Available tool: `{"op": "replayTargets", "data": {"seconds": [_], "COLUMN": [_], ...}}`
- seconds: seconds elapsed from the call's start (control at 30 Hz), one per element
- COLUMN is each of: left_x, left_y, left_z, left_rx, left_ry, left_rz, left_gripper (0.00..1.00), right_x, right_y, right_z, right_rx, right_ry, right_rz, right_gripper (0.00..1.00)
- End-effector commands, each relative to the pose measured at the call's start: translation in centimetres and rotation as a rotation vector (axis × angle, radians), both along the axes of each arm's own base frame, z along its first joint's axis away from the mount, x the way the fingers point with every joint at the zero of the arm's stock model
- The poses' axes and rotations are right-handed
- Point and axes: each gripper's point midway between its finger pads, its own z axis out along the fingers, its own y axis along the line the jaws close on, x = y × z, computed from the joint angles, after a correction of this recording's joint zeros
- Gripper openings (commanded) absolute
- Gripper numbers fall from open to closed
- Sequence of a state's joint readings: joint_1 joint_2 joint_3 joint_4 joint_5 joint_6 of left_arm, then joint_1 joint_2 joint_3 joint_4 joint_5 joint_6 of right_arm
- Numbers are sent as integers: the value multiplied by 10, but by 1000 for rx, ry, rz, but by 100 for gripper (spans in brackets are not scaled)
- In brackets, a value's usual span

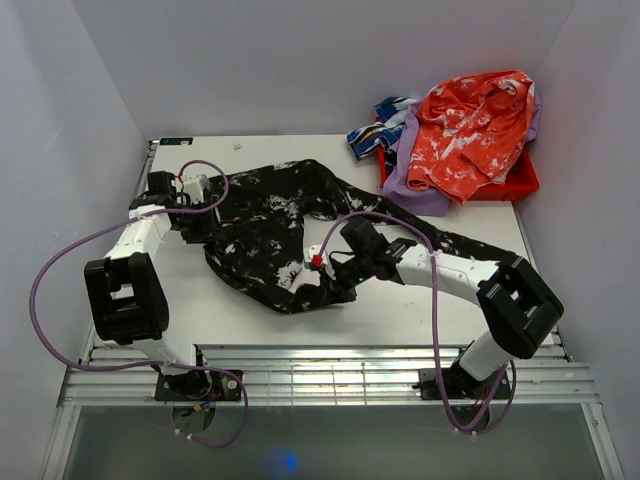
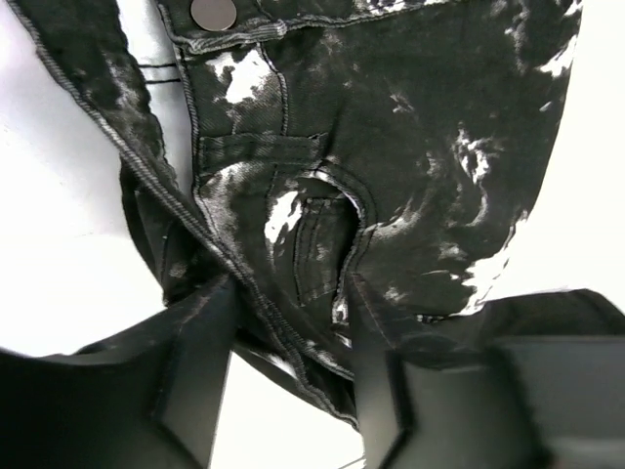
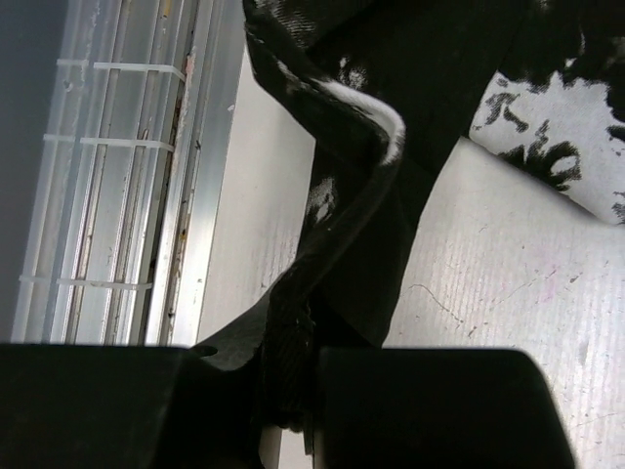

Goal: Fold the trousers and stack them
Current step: Flatten the trousers out

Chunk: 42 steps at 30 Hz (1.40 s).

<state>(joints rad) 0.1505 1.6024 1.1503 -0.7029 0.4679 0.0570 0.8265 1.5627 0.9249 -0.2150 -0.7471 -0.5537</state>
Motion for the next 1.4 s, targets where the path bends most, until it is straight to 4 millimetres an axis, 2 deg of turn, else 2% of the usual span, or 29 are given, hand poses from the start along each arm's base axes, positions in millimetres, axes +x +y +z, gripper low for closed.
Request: {"op": "replayTargets", "data": {"seconds": [0.0, 0.03, 0.07, 0.17, 0.2, 0.23, 0.3, 0.33, 0.37, 0.4, 0.43, 0.47, 0.5, 0.6, 0.7, 0.87, 1.07, 1.1, 1.2, 1.27, 1.3, 1.37], "left_x": [-2, -3, -4, -2, 0, 7, 15, 28, 31, 36, 42, 50, 54, 66, 75, 87, 94, 93, 88, 81, 78, 69], "left_y": [-8, -10, -11, -9, -3, 4, 24, 35, 50, 60, 68, 79, 85, 99, 106, 123, 151, 153, 154, 156, 160, 161], "left_z": [14, 14, 14, 19, 23, 31, 37, 53, 58, 63, 62, 76, 78, 85, 89, 89, 85, 82, 73, 65, 62, 54], "left_rx": [-26, -34, -38, -31, -27, -22, -14, -4, -3, 6, 20, 41, 63, 117, 135, 173, 207, 218, 240, 273, 297, 334], "left_ry": [-47, -46, -41, -47, -57, -81, -96, -140, -148, -162, -168, -198, -205, -236, -249, -271, -276, -275, -264, -266, -260, -261], "left_rz": [-23, -29, -32, -35, -23, -11, 18, 29, 57, 65, 52, 61, 59, 43, 56, 98, 130, 117, 101, 88, 93, 80], "left_gripper": [50, 43, 24, 3, 0, 0, 0, 0, 0, 0, 0, 0, 0, 0, 0, 0, 0, 0, 0, 0, 0, 0], "right_x": [12, 12, 13, 7, 6, 5, -2, 1, -6, -7, -1, 1, 2, 6, 9, 4, 14, 18, 37, 50, 60, 67], "right_y": [14, 13, 12, 0, -6, -12, -36, -48, -67, -77, -91, -102, -122, -158, -183, -241, -305, -312, -354, -370, -389, -405], "right_z": [14, 13, 12, 7, 4, 7, -6, -4, -13, -12, -13, -15, -16, -19, -17, -30, -22, -19, -8, 2, 10, 17], "right_rx": [39, 34, 28, -7, -23, -29, -105, -120, -189, -207, -227, -247, -277, -339, -381, -528, -639, -649, -686, -676, -683, -676], "right_ry": [-54, -52, -58, -69, -82, -95, -97, -109, -90, -88, -73, -81, -69, -123, -214, -317, -393, -394, -374, -369, -331, -290], "right_rz": [1, -4, -8, 6, 7, 6, 14, -3, 1, -8, -48, -56, -98, -137, -137, -138, -226, -245, -394, -453, -515, -547], "right_gripper": [8, 8, 8, 8, 8, 8, 8, 8, 8, 8, 8, 8, 8, 8, 8, 8, 8, 8, 8, 8, 8, 8]}}
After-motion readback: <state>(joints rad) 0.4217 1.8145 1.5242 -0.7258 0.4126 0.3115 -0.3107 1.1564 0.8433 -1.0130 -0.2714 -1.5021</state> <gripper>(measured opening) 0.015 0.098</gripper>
